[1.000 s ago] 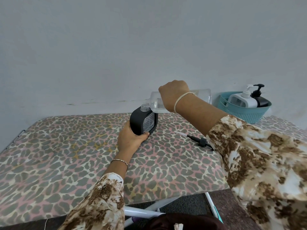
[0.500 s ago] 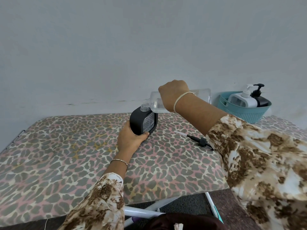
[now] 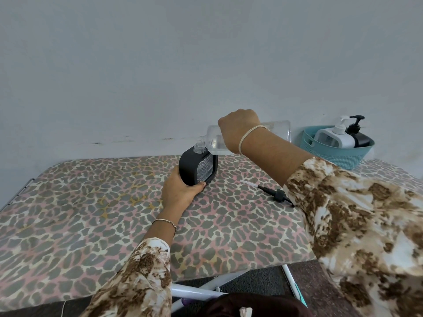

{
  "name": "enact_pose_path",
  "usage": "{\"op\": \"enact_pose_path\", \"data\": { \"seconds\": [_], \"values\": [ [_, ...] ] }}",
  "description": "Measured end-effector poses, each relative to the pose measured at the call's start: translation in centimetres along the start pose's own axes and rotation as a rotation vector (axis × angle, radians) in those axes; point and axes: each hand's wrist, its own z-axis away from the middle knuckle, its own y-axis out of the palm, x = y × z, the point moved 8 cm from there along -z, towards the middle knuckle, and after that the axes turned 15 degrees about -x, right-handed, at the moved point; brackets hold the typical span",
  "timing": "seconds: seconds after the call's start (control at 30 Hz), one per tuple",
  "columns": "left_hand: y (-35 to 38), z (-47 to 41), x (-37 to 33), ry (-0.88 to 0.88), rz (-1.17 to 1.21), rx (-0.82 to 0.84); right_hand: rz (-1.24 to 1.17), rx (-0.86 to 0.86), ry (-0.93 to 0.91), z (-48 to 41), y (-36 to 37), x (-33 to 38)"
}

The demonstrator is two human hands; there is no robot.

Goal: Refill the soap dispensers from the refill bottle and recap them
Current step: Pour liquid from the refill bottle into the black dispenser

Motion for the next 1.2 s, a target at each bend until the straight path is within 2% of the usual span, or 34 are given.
{"op": "enact_pose_path", "data": {
  "seconds": [1.2],
  "values": [
    [0.12, 0.02, 0.08, -0.002, 0.015, 0.003, 0.013, 0.024, -0.017, -0.32, 0.10, 0.23]
  ]
}}
